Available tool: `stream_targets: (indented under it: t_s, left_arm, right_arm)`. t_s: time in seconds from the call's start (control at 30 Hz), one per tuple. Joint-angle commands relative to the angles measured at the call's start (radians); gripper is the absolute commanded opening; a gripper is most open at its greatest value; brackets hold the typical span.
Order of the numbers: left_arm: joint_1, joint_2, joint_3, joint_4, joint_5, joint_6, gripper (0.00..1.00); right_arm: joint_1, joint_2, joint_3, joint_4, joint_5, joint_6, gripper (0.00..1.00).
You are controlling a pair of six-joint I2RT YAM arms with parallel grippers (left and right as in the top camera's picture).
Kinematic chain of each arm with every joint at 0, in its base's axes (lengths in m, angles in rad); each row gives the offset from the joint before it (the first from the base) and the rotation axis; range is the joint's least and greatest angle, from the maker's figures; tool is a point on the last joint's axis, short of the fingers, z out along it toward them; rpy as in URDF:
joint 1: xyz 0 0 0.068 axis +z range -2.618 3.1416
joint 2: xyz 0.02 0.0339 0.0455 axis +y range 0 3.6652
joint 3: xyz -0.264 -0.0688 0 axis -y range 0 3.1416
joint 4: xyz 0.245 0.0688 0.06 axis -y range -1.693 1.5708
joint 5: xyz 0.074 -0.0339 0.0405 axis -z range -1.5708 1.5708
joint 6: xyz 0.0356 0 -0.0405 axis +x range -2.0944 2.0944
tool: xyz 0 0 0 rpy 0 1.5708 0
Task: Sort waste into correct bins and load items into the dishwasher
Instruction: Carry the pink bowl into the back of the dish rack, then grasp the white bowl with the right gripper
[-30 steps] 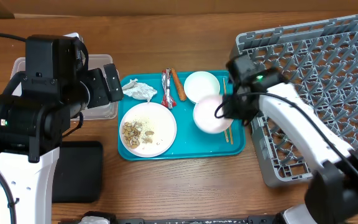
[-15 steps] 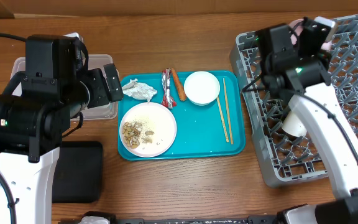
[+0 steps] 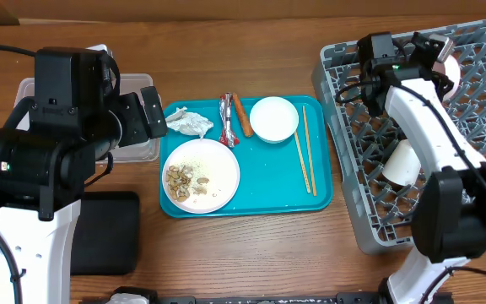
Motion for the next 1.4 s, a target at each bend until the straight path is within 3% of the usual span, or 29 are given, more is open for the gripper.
stream_targets:
  t_s: [0.0,0.47,0.67,0.83,0.93,1.17,1.37]
  left_arm:
    - [0.002,0.006,0.006,0.001,-0.016,0.005,1.00]
    - [0.002,0.006,0.006,0.001,-0.016,0.005,1.00]
    - [0.002,0.006,0.006,0.001,-0.016,0.005,1.00]
    - [0.002,0.006,0.006,0.001,-0.016,0.005,1.00]
    - [0.002,0.006,0.006,0.001,-0.016,0.005,1.00]
    - [0.002,0.006,0.006,0.001,-0.016,0.005,1.00]
    - [0.002,0.006,0.006,0.001,-0.016,0.005,1.00]
  right_arm:
    - [-0.033,0.042,-0.002,-0.005,0.030,0.005,0.04]
    - [0.091,0.057,0.000,-0.156,-0.017,0.005,0.05]
    - [0.191,0.009,0.035,-0.249,-0.042,0.006,0.47]
    - [0.298,-0.082,0.087,-0.283,-0.298,0.005,0.66]
    - [0.334,-0.112,0.091,-0.274,-0.543,0.005,0.66]
    - [0.338,-0.110,0.063,-0.196,-1.198,0.006,0.51]
    - [0.338,-0.105,-0.024,-0.112,-1.263,0.192,0.48]
